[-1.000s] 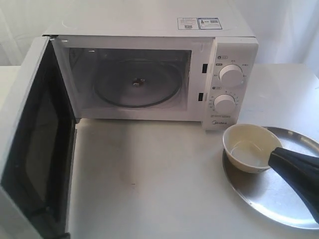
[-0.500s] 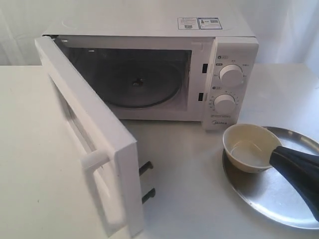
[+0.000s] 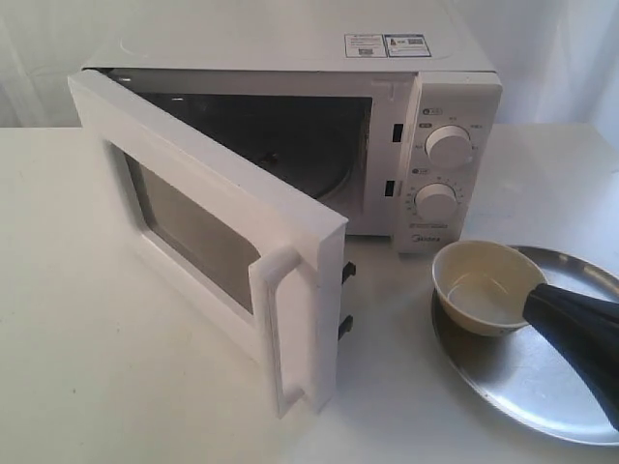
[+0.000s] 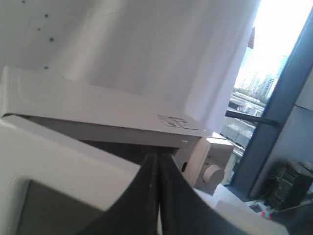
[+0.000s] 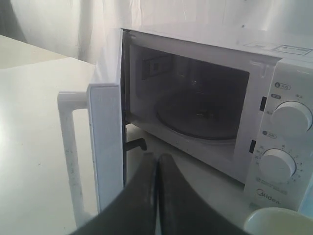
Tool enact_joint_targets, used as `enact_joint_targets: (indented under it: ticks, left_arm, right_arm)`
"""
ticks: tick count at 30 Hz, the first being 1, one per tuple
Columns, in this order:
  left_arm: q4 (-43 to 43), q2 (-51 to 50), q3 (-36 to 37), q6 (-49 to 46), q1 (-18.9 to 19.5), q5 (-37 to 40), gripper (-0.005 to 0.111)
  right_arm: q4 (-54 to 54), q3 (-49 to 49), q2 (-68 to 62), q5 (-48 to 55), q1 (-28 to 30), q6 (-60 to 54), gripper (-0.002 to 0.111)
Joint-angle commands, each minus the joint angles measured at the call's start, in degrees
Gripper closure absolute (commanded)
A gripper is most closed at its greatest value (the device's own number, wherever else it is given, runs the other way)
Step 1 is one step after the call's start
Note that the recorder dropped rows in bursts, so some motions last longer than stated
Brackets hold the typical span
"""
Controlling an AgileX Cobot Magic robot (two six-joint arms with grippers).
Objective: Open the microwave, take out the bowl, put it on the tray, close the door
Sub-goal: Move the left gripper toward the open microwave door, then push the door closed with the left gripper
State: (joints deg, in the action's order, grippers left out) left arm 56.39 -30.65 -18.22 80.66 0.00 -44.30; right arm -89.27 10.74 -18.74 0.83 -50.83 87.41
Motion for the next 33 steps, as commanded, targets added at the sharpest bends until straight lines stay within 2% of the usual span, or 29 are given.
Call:
enact_joint_targets:
  ticks: [1, 2, 4, 7, 8, 9, 10, 11, 12, 13, 14, 16, 17, 18, 19, 21, 27, 33]
  left_arm:
    - [25.19, -13.14, -13.77, 15.92, -0.04, -5.16, 0.107]
    - [31.29, -17.37, -16.54, 19.28, -0.17, -8.29, 0.107]
    - [31.62, -25.36, -19.18, 20.23, -1.16, -12.81, 0.107]
    - [31.77, -35.89, -23.35, 21.93, -6.47, -13.59, 0.107]
    - [32.9, -38.71, -24.32, 22.06, -8.74, -14.96, 0.107]
    - [34.61, -42.45, -25.27, 22.06, -12.75, -17.07, 0.107]
    - [34.5, -43.84, -25.27, 21.74, -14.65, -17.73, 0.107]
    - [34.74, -45.4, -25.27, 20.31, -17.04, -18.14, 0.107]
    - [36.09, -47.86, -25.27, 16.57, -21.68, -18.45, 0.107]
    - [36.87, -48.89, -25.27, 14.09, -23.7, -18.29, 0.107]
    - [36.89, -50.4, -25.27, 8.12, -26.75, -14.52, 0.107]
    - [32.2, -51.68, -25.27, 0.89, -29.18, -5.23, 0.107]
    - [21.41, -52.91, -25.27, -6.11, -30.72, 4.24, 0.107]
    - [13.53, -53.67, -25.27, -10.36, -31.12, 8.03, 0.107]
    - [0.76, -55.03, -25.67, -19.73, -31.26, 10.14, 0.107]
    - [-6.97, -56.68, -26.92, -28.35, -31.26, 9.23, 0.107]
    - [-11.96, -62.6, -34.22, -35.88, -31.26, 5.79, 0.107]
    - [-18.0, -71.4, -44.07, -40.57, -31.26, 11.16, 0.107]
  right_arm:
    - [-0.29, -0.12, 0.33, 0.09, -0.02, 0.45, 0.108]
    - [-0.29, -0.12, 0.33, 0.09, -0.02, 0.45, 0.108]
    - [-0.29, -0.12, 0.33, 0.21, -0.02, 0.45, 0.108]
    - [-0.29, -0.12, 0.33, 0.21, -0.02, 0.45, 0.108]
    - [-0.29, -0.12, 0.33, 0.21, -0.02, 0.45, 0.108]
    - [-0.29, -0.12, 0.33, 0.21, -0.02, 0.45, 0.108]
    - [-0.29, -0.12, 0.33, 0.21, -0.02, 0.45, 0.108]
    - [-0.29, -0.12, 0.33, -0.01, -0.02, 0.45, 0.108]
    - [-0.29, -0.12, 0.33, -0.45, -0.02, 0.45, 0.108]
    - [-0.29, -0.12, 0.33, -1.16, -0.02, 0.45, 0.108]
    - [-0.29, -0.12, 0.33, -1.55, -0.02, 0.45, 0.108]
    - [-0.29, -0.12, 0.33, -1.55, -0.02, 0.45, 0.108]
    - [-0.29, -0.12, 0.33, -1.55, -0.02, 0.45, 0.108]
    - [-0.29, -0.21, 0.33, -1.83, -0.02, 0.45, 0.108]
    - [-0.29, -0.7, 0.33, -2.57, -0.02, 0.45, 0.108]
    - [-0.29, -1.46, 0.33, -2.57, -0.02, 0.45, 0.108]
    - [-0.21, -1.99, 0.33, -1.57, -0.02, 0.45, 0.108]
    - [-0.21, -1.99, 0.33, -1.48, -0.02, 0.45, 0.108]
